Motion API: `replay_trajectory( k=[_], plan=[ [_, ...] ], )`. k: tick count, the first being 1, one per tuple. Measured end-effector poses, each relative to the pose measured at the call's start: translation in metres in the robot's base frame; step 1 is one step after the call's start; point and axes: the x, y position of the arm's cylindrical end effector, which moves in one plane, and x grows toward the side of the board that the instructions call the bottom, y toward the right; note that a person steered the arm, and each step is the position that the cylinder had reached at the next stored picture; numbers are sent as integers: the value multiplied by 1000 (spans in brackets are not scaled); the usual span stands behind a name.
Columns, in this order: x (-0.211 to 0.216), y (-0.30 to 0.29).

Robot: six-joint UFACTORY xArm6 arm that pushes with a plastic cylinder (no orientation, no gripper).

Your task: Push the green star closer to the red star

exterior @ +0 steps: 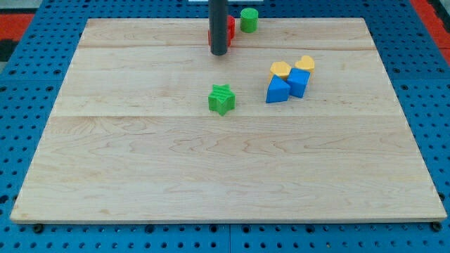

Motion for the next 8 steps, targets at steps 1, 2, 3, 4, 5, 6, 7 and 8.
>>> replay_trajectory(
  k=[1,2,3,4,5,6,7,8],
  plan=[
    [-6,22],
    [-14,22],
    [2,22],
    [69,31],
    [109,49],
    [136,49],
    [138,-13],
    [89,-45]
  ],
)
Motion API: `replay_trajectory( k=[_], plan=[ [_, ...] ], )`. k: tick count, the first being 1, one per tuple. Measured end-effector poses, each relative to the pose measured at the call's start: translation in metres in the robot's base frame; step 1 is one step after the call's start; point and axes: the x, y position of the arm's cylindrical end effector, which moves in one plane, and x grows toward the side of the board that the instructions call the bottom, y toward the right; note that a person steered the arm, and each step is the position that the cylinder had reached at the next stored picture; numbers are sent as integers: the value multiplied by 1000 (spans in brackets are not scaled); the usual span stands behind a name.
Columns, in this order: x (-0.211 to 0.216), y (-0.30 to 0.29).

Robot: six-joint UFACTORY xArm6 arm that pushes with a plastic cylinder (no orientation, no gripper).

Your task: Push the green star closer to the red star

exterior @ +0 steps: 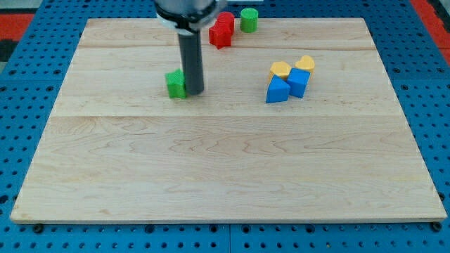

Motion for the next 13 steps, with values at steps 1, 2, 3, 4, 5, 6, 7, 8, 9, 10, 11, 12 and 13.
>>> replay_trajectory(
  k=[1,2,3,4,5,6,7,8,9,10,11,12,13],
  plan=[
    [20,-48],
    [31,-108],
    [19,-131],
    [-2,-105],
    [-8,-39],
    [-29,-6],
    [-29,24],
    [-25,31],
    [-46,37],
    [-60,49],
    [-39,44],
    [-36,62],
    [-48,113]
  ],
)
